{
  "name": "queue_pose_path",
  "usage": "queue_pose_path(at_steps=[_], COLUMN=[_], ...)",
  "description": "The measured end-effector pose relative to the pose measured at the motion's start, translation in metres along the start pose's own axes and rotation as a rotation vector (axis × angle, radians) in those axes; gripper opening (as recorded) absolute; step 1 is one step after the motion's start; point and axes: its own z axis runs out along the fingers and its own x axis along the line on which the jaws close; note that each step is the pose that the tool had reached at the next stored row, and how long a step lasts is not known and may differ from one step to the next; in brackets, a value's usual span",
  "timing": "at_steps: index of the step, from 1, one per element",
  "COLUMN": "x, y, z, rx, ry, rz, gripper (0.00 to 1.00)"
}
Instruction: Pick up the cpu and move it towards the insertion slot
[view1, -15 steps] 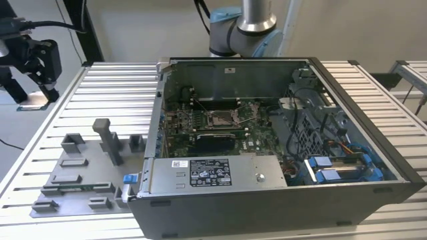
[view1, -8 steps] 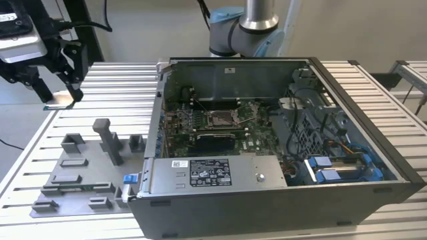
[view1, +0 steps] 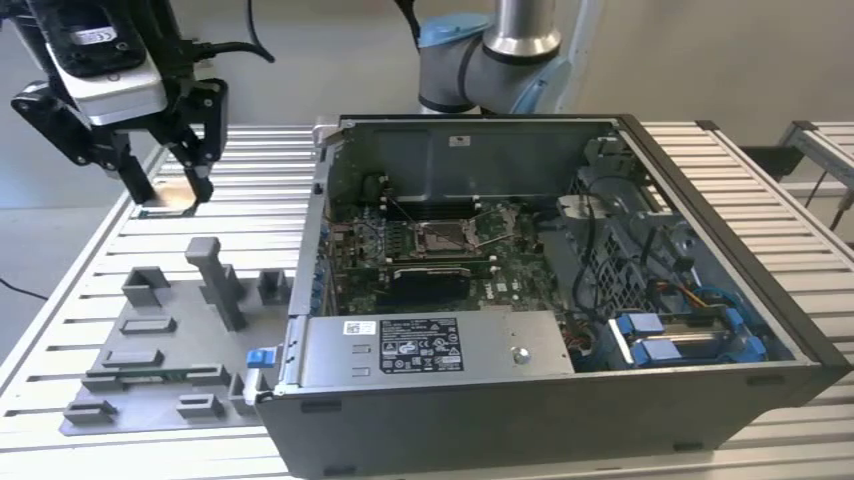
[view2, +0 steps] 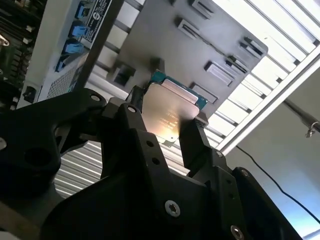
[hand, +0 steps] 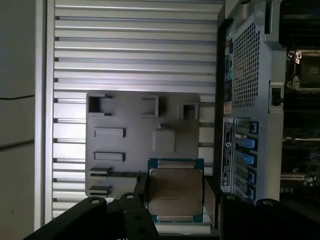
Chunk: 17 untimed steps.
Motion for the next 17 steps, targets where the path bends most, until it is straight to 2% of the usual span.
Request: queue_pose_path(at_steps=[17], x=[-0.0766], y=[-0.0007], z=[0.001], rx=[0.0], ry=[0.0002], rz=[0.0], gripper=[0.0])
